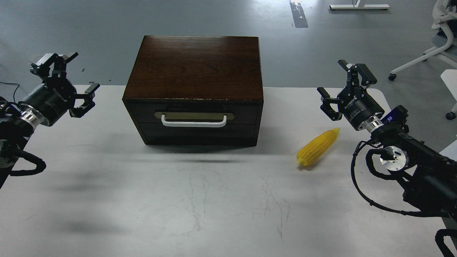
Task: Put corn in drawer with both arms
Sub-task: 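Raise the left gripper up and over toward the drawer handle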
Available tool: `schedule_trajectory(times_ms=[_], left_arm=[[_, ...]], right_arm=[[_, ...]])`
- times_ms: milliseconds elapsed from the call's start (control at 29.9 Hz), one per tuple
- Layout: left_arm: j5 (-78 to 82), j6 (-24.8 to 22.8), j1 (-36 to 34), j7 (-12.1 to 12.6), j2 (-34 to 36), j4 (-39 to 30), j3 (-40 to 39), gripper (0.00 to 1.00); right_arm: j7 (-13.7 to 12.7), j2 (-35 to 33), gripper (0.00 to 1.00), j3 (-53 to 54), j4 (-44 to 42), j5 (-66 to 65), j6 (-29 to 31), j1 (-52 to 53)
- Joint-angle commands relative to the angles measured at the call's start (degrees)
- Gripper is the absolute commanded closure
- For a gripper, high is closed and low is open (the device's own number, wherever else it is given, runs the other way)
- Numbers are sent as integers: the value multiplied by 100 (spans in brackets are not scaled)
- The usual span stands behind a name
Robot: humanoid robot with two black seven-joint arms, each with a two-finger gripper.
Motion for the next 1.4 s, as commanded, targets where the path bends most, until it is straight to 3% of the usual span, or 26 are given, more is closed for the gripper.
schedule_trajectory(times_ms=[0,335,502,736,970,1070,1171,1238,1371], left_arm=[[0,0,115,0,10,0,-139,1],[123,0,37,35,371,0,-122,1],[1561,0,-551,-35,573,-88,-87,1],[4189,0,-1868,-641,960,-1254,-96,1],[6886,0,-2985,-703,855,-2591,-43,1],[7365,0,-3101,-738,643,-2698,1,1],[8225,0,-3601,-752,327,-2830,465,1],[8874,0,-4223,-752,213,-2961,1323,1],[9474,0,-4998,-752,11,-3164,2328,1]], right_arm=[[0,-5,0,0,0,0,0,4],[0,-14,0,-9,9,0,0,13],[0,-32,0,-9,9,0,0,13],[0,-23,0,-9,9,0,0,22],[0,-32,0,-9,18,0,0,13],[0,-14,0,-9,35,0,0,13],[0,-14,0,-9,36,0,0,13],[0,-14,0,-9,35,0,0,13],[0,-14,0,-9,44,0,0,13]])
